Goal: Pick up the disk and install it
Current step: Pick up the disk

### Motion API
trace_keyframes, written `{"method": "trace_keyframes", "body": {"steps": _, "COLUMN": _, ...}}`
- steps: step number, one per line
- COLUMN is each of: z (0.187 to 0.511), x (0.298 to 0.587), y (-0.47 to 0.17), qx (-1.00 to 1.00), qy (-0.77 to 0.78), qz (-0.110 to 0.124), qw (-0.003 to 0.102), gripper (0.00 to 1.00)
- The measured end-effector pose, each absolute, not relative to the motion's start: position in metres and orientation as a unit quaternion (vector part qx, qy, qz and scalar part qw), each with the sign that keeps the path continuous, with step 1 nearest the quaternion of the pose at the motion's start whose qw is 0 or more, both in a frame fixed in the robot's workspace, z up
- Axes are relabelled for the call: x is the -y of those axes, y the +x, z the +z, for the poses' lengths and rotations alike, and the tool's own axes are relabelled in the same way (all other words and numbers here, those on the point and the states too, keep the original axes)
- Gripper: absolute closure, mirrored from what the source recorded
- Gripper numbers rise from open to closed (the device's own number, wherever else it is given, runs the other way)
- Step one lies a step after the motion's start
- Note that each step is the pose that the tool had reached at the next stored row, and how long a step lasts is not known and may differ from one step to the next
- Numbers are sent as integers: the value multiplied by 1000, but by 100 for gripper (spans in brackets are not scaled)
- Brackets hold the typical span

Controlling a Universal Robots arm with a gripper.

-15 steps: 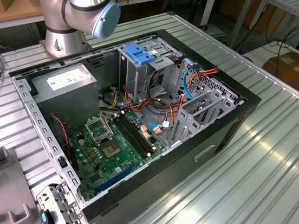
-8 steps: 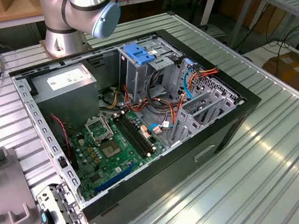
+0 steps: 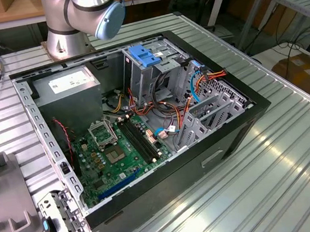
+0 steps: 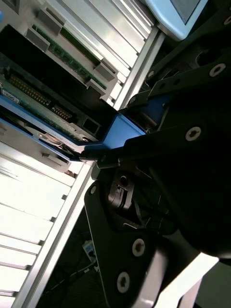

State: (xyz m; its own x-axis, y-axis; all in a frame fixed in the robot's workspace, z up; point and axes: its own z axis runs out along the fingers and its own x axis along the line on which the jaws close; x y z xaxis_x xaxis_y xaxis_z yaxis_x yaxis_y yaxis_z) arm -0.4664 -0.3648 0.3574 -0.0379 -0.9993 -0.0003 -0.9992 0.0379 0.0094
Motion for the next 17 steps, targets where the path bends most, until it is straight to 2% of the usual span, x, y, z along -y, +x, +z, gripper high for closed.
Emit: {"method": "trace_keyframes", "body": {"steps": 17, "z": 385, "x": 365, "y": -466, "qx": 720, "qy": 694, "qz": -3, "qw": 3, "gripper": 63}}
